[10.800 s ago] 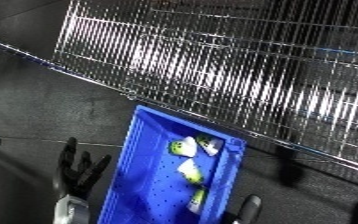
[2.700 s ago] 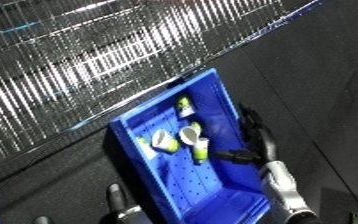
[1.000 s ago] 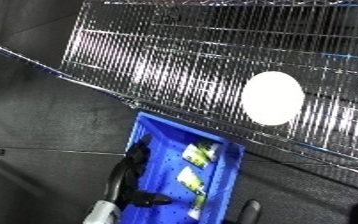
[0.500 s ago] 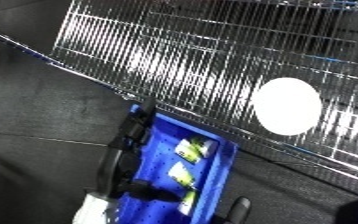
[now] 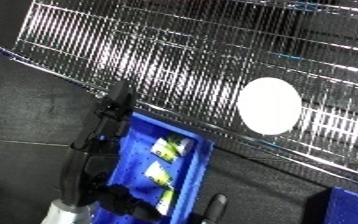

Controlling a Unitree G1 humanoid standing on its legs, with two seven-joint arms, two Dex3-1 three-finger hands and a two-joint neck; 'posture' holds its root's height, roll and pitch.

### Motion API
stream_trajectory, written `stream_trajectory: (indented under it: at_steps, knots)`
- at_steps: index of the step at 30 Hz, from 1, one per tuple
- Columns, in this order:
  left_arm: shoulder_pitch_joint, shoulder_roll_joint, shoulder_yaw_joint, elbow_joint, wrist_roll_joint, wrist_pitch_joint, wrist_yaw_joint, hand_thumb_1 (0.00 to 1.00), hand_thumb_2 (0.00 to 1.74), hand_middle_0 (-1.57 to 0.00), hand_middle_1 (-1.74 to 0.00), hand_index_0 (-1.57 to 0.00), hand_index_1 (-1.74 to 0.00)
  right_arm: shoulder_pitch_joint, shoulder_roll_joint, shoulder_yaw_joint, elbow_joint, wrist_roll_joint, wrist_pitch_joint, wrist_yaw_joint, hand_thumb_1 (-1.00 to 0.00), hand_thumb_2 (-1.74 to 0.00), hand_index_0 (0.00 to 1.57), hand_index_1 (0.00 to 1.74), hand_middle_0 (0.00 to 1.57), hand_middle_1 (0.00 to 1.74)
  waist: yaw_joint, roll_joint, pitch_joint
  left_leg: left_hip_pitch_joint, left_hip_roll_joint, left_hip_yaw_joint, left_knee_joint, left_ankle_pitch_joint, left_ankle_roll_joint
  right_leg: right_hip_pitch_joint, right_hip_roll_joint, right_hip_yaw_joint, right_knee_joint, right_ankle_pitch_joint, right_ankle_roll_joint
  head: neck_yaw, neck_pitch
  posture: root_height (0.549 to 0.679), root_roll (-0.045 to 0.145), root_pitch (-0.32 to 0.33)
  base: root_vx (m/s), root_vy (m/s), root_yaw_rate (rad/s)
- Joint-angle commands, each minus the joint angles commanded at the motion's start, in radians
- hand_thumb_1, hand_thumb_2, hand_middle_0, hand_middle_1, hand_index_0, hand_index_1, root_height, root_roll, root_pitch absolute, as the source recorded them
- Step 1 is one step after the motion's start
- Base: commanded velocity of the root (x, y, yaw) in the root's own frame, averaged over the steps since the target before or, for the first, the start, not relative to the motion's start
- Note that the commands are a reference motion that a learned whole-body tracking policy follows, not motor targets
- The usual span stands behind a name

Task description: Pick up the object and place it into the box

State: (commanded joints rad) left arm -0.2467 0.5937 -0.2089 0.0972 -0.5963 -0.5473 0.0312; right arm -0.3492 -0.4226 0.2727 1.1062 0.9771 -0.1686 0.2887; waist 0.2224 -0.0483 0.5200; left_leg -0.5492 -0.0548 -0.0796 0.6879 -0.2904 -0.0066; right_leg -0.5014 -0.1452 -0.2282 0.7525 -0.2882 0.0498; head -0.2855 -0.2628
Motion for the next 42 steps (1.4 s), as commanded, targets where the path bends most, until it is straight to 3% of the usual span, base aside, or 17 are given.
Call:
stream_trajectory:
  at_steps: [6, 18, 31, 42]
  knots:
    - [-0.086, -0.034, -0.046, 0.02, -0.041, 0.053, 0.015, 0.0, 0.0, 0.0, 0.0, 0.0, 0.0, -0.024, 0.005, 0.016, 0.001, -0.005, 0.022, 0.008, 0.0, 0.0, 0.0, 0.0, 0.0, 0.0, -0.03, -0.016, 0.0, -0.008, 0.012, 0.009, 0.015, -0.005, 0.0032, -0.014, 0.0139, 0.019, 0.004, 0.007, 0.0041, -0.05, 0.006, 0.637, 0.014, 0.093, 0.002, 0.016, -0.146]
    - [-0.261, -0.085, -0.125, 0.12, 0.055, 0.06, 0.1, 0.0, 0.0, 0.0, 0.0, 0.0, 0.0, -0.076, 0.018, 0.056, -0.004, -0.041, 0.048, 0.011, 0.0, 0.0, 0.0, 0.0, 0.0, 0.0, -0.088, -0.051, 0.0, -0.025, 0.037, 0.024, 0.038, -0.011, 0.0038, -0.043, 0.0414, 0.048, 0.013, 0.015, 0.0073, -0.124, 0.025, 0.634, 0.007, 0.099, 0.006, 0.01, -0.131]
    - [-0.364, -0.113, -0.136, 0.248, 0.063, 0.065, 0.134, 0.0, 0.0, 0.0, 0.0, 0.0, 0.0, -0.098, 0.015, 0.084, -0.056, -0.052, 0.062, -0.009, 0.0, 0.0, 0.0, 0.0, 0.0, 0.0, -0.136, -0.076, 0.0, -0.073, 0.057, 0.037, 0.072, -0.02, 0.0026, -0.101, 0.0619, 0.07, 0.035, 0.021, 0.0064, -0.138, 0.08, 0.629, 0.002, 0.126, 0.002, 0.019, -0.088]
    - [-0.43, -0.124, -0.133, 0.388, 0.066, 0.057, 0.168, 0.0, 0.0, 0.0, 0.0, 0.0, 0.0, -0.098, 0.016, 0.111, -0.096, -0.05, 0.056, -0.019, 0.0, 0.0, 0.0, 0.0, 0.0, 0.0, -0.164, -0.099, 0.0, -0.112, 0.074, 0.04, 0.091, -0.025, 0.0005, -0.139, 0.0728, 0.077, 0.044, 0.024, 0.0081, -0.155, 0.143, 0.626, -0.005, 0.15, 0.0, 0.012, -0.037]
